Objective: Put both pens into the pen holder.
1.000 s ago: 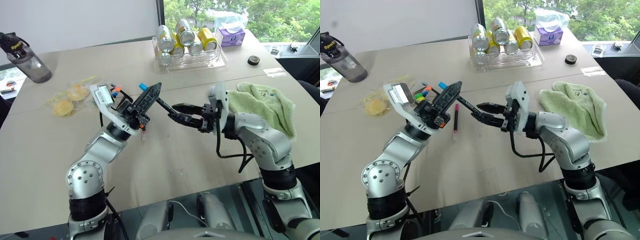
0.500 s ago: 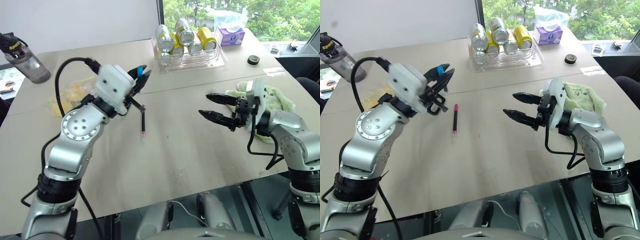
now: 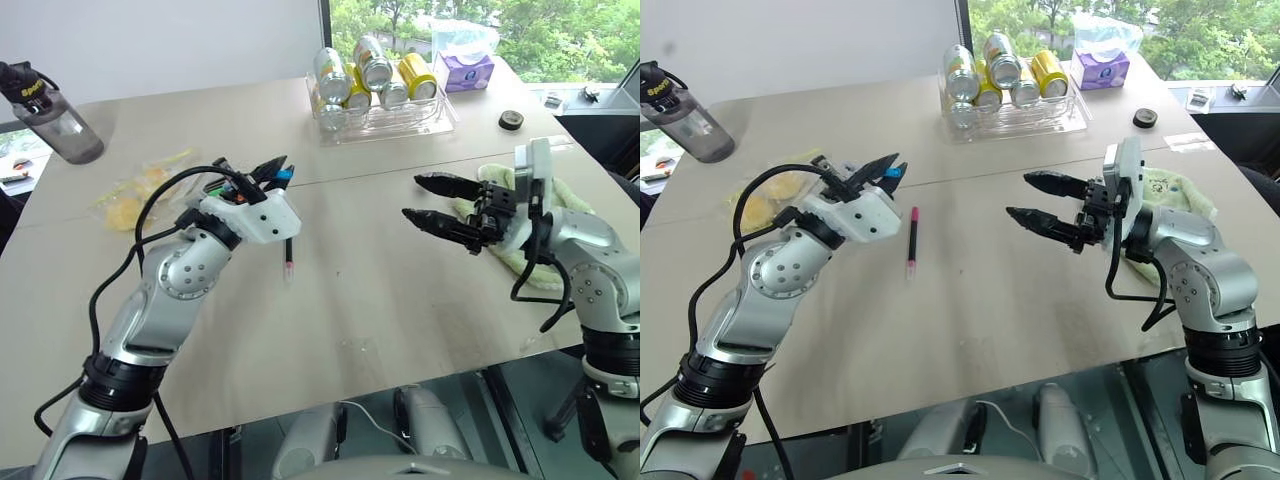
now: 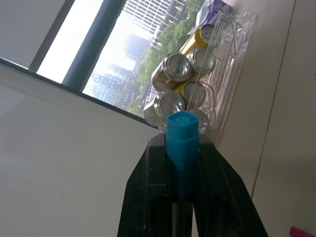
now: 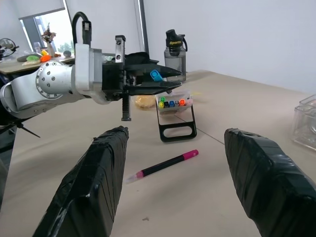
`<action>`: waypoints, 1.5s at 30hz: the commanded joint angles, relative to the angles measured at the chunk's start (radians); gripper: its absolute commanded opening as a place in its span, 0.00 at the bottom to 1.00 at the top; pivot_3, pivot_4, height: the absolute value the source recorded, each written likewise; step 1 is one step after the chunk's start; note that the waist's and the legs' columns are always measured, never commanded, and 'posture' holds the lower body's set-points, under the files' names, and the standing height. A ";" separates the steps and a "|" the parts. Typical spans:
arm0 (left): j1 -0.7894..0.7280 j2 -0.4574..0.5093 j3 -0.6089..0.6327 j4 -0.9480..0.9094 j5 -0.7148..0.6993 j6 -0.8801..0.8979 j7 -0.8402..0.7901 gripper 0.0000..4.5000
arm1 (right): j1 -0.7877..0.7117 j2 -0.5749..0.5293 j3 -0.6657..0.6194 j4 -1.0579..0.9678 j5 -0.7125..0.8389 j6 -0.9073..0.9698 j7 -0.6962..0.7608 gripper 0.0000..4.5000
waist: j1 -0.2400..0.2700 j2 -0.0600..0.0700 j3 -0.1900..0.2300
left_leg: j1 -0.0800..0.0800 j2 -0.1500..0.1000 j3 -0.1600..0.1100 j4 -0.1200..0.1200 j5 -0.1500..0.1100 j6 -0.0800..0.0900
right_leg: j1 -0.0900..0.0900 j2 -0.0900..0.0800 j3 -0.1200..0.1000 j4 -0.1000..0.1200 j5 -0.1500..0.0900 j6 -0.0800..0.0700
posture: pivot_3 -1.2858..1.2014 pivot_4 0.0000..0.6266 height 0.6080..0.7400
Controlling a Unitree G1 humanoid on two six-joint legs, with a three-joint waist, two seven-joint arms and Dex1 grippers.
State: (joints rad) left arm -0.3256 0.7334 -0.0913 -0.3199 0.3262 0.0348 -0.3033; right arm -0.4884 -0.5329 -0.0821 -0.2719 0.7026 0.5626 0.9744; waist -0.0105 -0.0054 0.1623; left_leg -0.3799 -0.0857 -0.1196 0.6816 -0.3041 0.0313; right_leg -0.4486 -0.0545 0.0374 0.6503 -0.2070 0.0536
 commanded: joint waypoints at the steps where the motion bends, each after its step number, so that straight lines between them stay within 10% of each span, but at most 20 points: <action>1: -0.010 -0.010 0.039 0.010 0.031 0.013 0.005 0.00 | -0.029 0.000 0.003 -0.012 0.002 -0.028 0.010 0.74 | 0.000 0.000 0.000 | 0.000 0.000 0.000 0.000 0.000 0.000 | 0.000 0.000 0.000 0.000 0.000 0.000 | 0.52 0.24 0.99; 30: -0.116 -0.052 0.083 0.293 0.039 -0.102 0.014 0.00 | -0.036 -0.006 0.029 -0.015 -0.042 -0.052 -0.017 0.74 | -0.001 0.000 0.000 | 0.000 0.000 0.000 0.002 0.000 0.000 | 0.000 0.000 -0.001 0.002 0.000 0.000 | 0.52 0.24 0.99; 40: -0.122 -0.053 0.095 0.292 0.050 -0.086 0.030 1.00 | -0.022 -0.004 0.027 -0.030 -0.039 -0.049 -0.031 0.75 | -0.001 0.000 0.000 | 0.000 0.000 0.000 0.002 0.000 0.000 | 0.000 0.000 -0.001 0.003 0.000 0.000 | 0.52 0.24 0.99; 45: -0.131 -0.055 0.103 0.283 0.043 -0.073 0.027 1.00 | -0.015 -0.001 0.030 -0.030 -0.041 -0.054 -0.033 0.75 | -0.001 0.000 0.000 | 0.000 0.000 0.000 0.002 0.000 0.000 | 0.000 0.000 -0.001 0.003 0.000 0.000 | 0.52 0.24 0.99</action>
State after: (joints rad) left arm -0.4313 0.6723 -0.0180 -0.0044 0.3719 -0.0401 -0.2875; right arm -0.4991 -0.5335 -0.0469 -0.2638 0.6538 0.5207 0.9451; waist -0.0118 -0.0054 0.1622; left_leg -0.3798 -0.0860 -0.1198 0.6841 -0.3041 0.0312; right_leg -0.4489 -0.0547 0.0367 0.6535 -0.2070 0.0536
